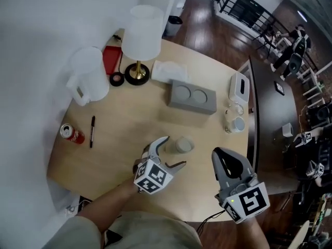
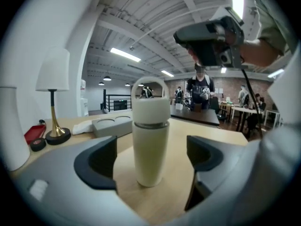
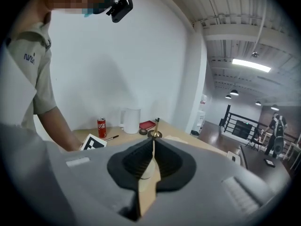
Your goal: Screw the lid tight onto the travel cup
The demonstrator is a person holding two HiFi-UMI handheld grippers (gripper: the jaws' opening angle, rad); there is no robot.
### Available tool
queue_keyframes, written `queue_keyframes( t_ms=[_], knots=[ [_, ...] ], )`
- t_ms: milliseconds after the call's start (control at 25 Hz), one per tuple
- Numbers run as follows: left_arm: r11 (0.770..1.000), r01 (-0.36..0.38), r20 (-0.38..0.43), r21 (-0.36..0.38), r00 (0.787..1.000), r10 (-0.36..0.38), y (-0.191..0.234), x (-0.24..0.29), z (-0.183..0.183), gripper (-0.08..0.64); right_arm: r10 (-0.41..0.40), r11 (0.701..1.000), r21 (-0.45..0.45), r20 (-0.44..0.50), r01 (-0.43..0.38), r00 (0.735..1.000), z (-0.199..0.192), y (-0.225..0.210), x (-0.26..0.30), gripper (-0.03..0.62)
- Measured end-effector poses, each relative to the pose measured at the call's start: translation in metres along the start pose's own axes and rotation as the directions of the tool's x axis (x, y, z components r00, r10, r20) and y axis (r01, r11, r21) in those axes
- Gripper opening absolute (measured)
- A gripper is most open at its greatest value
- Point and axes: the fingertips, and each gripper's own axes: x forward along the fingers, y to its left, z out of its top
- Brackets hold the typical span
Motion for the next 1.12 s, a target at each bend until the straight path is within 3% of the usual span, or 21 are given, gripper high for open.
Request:
queue_keyframes(
  t_ms=[240, 480, 560, 640, 720, 840, 920, 1000, 1040, 1120],
  knots=[
    [0.999, 0.046, -0.034, 0.001, 0.998, -0.046, -0.001, 0.032, -0.021, 0.483, 0.059, 0.998, -0.016, -0.052, -0.06, 0.997, -0.009, -0.004, 0.014, -0.002],
    [0.994, 0.1, -0.029, 0.046, 0.995, -0.099, -0.005, 0.051, -0.023, 0.482, 0.101, 0.994, -0.031, -0.089, -0.104, 0.991, -0.011, -0.005, 0.025, -0.003],
    [0.992, 0.107, -0.016, 0.067, 0.994, -0.106, -0.006, 0.053, -0.021, 0.453, 0.105, 0.994, -0.026, -0.096, -0.108, 0.99, -0.013, -0.006, 0.028, -0.002],
    [0.99, 0.114, -0.006, 0.087, 0.993, -0.114, -0.008, 0.053, -0.02, 0.36, 0.109, 0.994, -0.02, -0.106, -0.112, 0.988, -0.016, -0.007, 0.03, -0.002],
    [0.987, 0.121, 0.0, 0.107, 0.993, -0.122, -0.011, 0.052, -0.019, 0.319, 0.11, 0.993, -0.02, -0.111, -0.113, 0.988, -0.019, -0.009, 0.032, -0.002],
    [0.981, 0.15, -0.019, 0.125, 0.989, -0.149, -0.015, 0.051, -0.021, 0.317, 0.115, 0.992, -0.046, -0.12, -0.121, 0.986, -0.019, -0.011, 0.036, -0.002],
    [0.968, 0.216, -0.047, 0.129, 0.976, -0.212, -0.022, 0.045, -0.021, 0.316, 0.12, 0.99, -0.062, -0.12, -0.128, 0.985, -0.014, -0.008, 0.038, -0.002],
    [0.943, 0.309, -0.069, 0.125, 0.951, -0.302, -0.032, 0.031, -0.013, 0.314, 0.131, 0.984, -0.103, -0.14, -0.146, 0.981, -0.013, -0.004, 0.034, -0.002],
    [0.922, 0.364, -0.082, 0.132, 0.931, -0.356, -0.039, 0.022, -0.011, 0.314, 0.139, 0.977, -0.14, -0.166, -0.163, 0.976, -0.014, -0.002, 0.031, -0.002],
    [0.857, 0.486, -0.129, 0.17, 0.873, -0.47, -0.053, 0.005, -0.011, 0.314, 0.159, 0.944, -0.247, -0.244, -0.22, 0.957, -0.021, 0.004, 0.021, -0.002]
  ],
)
